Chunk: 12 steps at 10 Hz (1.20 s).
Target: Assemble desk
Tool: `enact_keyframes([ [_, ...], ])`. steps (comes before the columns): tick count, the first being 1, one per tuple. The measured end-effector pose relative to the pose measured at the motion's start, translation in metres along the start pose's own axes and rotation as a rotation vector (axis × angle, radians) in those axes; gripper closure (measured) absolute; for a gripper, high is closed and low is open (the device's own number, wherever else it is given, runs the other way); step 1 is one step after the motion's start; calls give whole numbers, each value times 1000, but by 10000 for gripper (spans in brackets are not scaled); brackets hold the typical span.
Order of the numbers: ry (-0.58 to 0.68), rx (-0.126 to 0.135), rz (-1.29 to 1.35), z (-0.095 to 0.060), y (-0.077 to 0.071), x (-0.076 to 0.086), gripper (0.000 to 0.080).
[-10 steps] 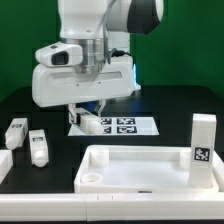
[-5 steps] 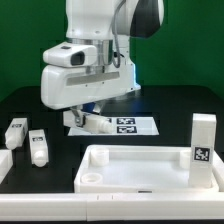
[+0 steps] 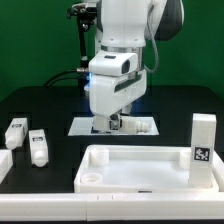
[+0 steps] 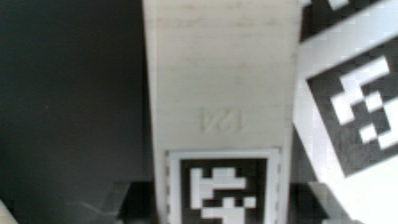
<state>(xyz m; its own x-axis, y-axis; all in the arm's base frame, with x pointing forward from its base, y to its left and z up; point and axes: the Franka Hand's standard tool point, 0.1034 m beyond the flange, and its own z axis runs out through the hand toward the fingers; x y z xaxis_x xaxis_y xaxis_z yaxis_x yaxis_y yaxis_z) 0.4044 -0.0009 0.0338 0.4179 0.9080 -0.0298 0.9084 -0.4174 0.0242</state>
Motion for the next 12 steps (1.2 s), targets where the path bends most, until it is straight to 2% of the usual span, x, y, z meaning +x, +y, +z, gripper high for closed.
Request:
enact_keyframes([
  [2,-9,-3,-133,1,-1,1,515],
  [4,-17,-7,-418,2,-14,25,515],
  [5,-20,0,-517,1,-14,19,515],
  [6,-25,11,-516,-3,-3,-4,515],
  [10,-43,18,-789,2,-7,-5,515],
  [12,-30,66,-1019,18,-21,-3,515],
])
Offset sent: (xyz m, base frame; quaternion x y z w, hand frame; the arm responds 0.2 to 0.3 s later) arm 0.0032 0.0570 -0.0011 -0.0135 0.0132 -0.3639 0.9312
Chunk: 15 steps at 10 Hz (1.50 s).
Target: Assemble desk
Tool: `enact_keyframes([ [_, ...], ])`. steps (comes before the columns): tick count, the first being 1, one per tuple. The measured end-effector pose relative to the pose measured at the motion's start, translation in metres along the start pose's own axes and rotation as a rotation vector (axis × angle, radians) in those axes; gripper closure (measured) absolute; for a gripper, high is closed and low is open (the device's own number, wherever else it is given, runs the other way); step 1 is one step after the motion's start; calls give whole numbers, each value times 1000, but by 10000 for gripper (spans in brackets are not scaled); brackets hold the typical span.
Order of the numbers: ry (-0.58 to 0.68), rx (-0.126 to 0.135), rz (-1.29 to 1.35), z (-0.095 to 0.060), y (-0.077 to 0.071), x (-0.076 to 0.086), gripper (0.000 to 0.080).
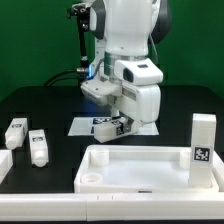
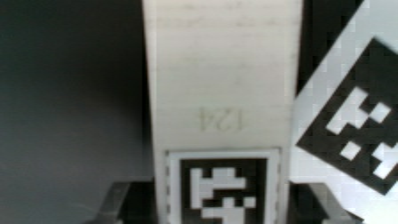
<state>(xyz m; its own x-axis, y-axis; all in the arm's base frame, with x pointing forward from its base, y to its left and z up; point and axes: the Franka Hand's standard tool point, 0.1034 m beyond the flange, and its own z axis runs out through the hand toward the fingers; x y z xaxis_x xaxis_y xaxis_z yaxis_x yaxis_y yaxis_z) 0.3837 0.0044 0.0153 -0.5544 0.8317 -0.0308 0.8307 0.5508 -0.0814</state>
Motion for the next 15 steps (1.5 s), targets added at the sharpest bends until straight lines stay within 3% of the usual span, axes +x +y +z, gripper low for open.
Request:
enact_keyframes([
  [5,-6,13,-232,6,-6,-8,505],
  [6,-9,13,-200,4,-5,-9,334],
  [7,-24,1,-188,-8,-2,-13,194],
  [8,-40,-13,-148,-19,3,-18,162],
  [10,-64,-39,162,-39,15,-28,152],
  [13,-83,-57,371,-46,37,-50,151],
  [15,-76,-60,524,-45,36,-48,151],
])
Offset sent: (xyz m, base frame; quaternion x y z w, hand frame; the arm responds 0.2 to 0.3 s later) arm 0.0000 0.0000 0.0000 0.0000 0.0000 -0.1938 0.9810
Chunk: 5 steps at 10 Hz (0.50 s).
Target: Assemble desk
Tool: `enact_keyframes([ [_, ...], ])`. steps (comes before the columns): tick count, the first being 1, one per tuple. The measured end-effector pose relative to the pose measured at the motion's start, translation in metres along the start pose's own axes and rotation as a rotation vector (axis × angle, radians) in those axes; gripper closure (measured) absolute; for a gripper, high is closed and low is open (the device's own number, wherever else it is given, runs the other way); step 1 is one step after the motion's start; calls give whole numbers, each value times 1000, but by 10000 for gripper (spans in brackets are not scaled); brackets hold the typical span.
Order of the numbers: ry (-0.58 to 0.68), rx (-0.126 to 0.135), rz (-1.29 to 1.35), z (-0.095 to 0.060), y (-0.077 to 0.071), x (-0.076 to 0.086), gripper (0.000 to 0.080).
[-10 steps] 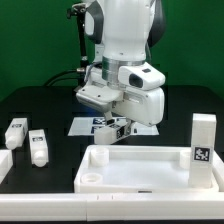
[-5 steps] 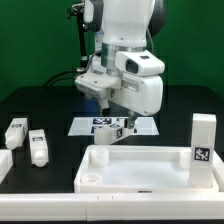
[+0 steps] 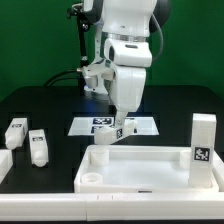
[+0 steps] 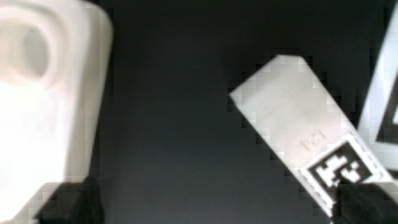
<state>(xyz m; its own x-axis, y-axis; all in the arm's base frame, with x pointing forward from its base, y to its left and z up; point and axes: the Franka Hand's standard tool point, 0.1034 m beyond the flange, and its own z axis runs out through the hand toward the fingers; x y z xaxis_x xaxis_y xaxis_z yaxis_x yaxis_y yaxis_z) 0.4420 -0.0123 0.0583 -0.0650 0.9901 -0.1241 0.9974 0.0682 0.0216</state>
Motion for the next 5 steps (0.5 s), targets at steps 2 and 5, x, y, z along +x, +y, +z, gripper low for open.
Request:
enact_keyframes([
  [2,1,1,139,0,0,0,151],
  [5,4,46,631,-3,10,-7,151],
])
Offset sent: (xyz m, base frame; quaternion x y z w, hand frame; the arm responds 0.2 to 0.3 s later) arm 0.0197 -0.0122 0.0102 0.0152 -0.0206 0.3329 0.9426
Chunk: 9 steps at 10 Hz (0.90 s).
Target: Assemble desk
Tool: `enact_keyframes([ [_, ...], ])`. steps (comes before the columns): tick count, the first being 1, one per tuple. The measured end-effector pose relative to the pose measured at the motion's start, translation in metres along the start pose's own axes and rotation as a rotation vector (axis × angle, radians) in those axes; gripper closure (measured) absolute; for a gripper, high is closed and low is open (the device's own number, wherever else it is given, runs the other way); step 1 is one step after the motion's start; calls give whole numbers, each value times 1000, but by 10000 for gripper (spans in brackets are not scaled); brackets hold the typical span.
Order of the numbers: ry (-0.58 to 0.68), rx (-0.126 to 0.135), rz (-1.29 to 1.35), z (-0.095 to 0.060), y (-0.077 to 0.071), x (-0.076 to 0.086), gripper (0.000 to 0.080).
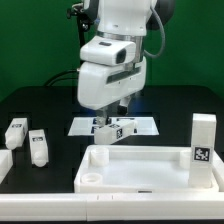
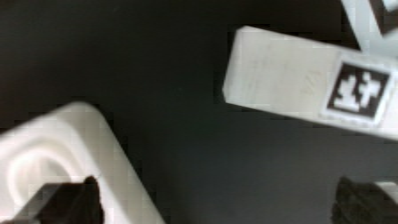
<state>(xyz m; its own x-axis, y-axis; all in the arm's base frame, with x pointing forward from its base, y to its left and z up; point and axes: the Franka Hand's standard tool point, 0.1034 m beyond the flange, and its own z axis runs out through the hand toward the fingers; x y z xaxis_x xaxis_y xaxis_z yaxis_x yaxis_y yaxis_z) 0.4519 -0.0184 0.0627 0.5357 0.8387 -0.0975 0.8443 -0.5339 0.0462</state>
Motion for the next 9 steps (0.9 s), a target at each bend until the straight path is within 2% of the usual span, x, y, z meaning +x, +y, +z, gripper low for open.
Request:
enact_keyframes([
  [2,-17,52,366,1,-1,0,151],
  [3,-5,45,397,1,0,1,151],
  [4,77,-29,302,1,-1,9,151],
  [5,58,10,446,6,-11,3,151],
  [6,65,13,511,4,-8,6,151],
  [7,64,31,617,5,-9,5,151],
  [8,37,106,845,6,-6,-3,151],
  [9,39,144,1022,4,1,0,151],
])
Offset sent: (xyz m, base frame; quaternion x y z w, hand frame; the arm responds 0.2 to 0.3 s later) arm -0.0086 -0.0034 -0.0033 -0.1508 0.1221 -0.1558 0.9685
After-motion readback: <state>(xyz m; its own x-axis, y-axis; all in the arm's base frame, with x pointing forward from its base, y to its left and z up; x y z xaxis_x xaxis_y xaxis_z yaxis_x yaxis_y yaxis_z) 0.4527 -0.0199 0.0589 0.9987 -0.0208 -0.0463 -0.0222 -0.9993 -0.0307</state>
